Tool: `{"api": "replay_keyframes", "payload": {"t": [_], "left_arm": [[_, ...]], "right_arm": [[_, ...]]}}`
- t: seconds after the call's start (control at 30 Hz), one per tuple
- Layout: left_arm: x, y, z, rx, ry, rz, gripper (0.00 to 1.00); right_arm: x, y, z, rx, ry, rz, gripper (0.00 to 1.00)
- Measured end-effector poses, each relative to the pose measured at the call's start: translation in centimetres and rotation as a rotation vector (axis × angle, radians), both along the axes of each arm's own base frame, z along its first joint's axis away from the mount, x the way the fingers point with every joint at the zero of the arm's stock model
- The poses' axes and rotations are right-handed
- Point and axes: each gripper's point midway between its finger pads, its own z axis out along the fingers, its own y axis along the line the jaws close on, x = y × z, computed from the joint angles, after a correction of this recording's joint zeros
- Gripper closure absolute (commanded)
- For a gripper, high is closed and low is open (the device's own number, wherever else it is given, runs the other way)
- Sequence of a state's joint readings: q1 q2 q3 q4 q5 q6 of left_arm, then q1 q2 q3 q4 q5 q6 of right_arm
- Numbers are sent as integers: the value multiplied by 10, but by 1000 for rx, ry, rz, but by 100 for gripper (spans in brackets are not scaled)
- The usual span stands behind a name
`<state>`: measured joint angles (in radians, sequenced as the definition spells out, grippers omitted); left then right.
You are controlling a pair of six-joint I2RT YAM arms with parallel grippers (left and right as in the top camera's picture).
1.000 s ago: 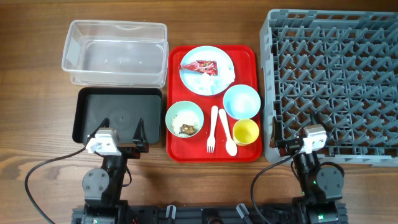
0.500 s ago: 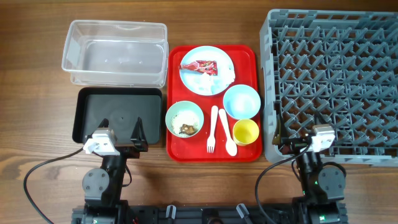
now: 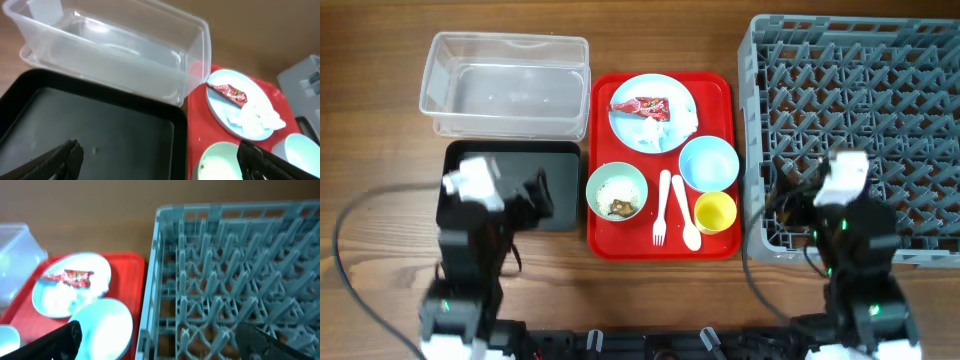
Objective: Sort waste into correct bins and load items into the dishwasher rack
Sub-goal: 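Reach the left gripper to the blue plate and grasp the tissue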
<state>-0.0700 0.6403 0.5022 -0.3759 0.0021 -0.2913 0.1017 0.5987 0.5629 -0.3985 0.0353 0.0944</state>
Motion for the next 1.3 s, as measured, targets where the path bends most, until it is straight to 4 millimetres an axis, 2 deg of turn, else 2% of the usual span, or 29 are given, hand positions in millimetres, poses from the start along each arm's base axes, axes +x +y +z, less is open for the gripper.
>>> {"api": "replay_keyframes", "payload": {"t": [0.17,0.3,0.5,0.57,0.67,0.83,0.9,1.0,1.1,1.13,1.3], "left_arm": [[13,-12,4,-21,274,-52,0],[11,-19,0,-40,488,-76,0],[4,-24,-25,-61,677,-90,0],[9,-28,-28,-77,674,-105,0],[28,-34,-18,-96,597,-127,0],[65,-46,19,-101,441,-169,0],[85,-58,39,-95,377,-206,0],[110,-78,51,-77,332,-262,0],[136,-103,51,-54,290,-325,0],[150,-121,47,-40,261,-369,0],[170,-174,15,-12,239,-479,1]], "right_arm": [[8,2,-5,-16,206,9,0],[11,7,-7,-16,350,29,0],[24,10,-3,-17,420,36,0],[23,10,-6,-16,433,37,0],[22,10,-6,-16,434,37,0],[22,10,-6,-16,435,37,0],[22,10,-6,-16,434,37,0],[22,10,-6,-16,435,37,0],[22,10,-6,-16,435,37,0],[22,10,-6,-16,435,37,0],[22,10,-6,-16,435,37,0]]}}
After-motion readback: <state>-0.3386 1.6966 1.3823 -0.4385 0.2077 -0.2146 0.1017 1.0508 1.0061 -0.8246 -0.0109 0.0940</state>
